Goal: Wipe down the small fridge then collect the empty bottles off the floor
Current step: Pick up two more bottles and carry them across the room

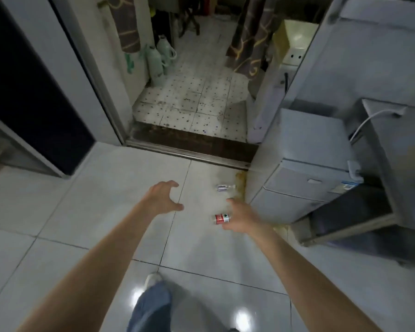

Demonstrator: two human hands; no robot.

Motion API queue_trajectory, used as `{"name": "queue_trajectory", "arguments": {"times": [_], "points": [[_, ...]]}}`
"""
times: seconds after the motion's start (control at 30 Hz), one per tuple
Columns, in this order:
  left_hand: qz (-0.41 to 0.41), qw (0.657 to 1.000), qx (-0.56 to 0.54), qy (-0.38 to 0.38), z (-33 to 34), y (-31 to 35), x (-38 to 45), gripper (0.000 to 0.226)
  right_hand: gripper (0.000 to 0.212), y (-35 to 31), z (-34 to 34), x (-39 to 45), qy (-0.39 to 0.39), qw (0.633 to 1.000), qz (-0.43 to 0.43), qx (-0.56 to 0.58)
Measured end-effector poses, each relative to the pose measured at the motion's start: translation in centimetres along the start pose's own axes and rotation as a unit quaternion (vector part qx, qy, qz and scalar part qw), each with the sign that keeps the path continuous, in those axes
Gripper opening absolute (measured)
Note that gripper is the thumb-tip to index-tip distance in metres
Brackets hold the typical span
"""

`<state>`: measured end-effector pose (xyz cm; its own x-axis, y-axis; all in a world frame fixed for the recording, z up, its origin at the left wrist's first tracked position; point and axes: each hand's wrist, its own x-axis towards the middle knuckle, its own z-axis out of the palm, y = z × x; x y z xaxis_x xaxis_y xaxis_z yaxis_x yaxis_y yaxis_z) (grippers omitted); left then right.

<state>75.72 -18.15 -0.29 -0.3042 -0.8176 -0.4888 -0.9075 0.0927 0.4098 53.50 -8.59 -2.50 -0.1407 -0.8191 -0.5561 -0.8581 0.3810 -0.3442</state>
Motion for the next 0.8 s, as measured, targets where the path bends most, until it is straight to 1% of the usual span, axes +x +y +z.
{"name": "queue_trajectory", "arguments": {"times": [0.17, 0.33, 0.43, 0.6, 0.7, 0.8], "points": [[0.073, 0.995, 0.053, -0.033, -4.8, 0.1, 8.5, 0.078, 0.089, -3.3, -2.1, 4.4, 0.043, 0.994, 0.073, 0.063], [0.135, 0.984, 0.09, -0.076, -6.9, 2.5, 15.8, 0.081, 0.086, -4.1, -4.4, 8.1, 0.073, 0.984, 0.127, 0.106], [0.163, 0.975, 0.109, -0.1, -7.3, 5.0, 20.1, 0.083, 0.082, -3.3, -5.9, 10.4, 0.085, 0.976, 0.156, 0.126], [0.207, 0.957, 0.169, -0.118, -6.9, 9.2, 26.7, 0.086, 0.086, -0.4, -7.6, 14.9, 0.091, 0.957, 0.207, 0.182], [0.225, 0.945, 0.204, -0.124, -6.5, 11.8, 30.6, 0.086, 0.088, 0.9, -8.7, 17.6, 0.098, 0.947, 0.234, 0.195], [0.252, 0.932, 0.216, -0.143, -6.1, 13.5, 34.3, 0.086, 0.085, 1.4, -9.3, 20.1, 0.105, 0.938, 0.255, 0.211]]}}
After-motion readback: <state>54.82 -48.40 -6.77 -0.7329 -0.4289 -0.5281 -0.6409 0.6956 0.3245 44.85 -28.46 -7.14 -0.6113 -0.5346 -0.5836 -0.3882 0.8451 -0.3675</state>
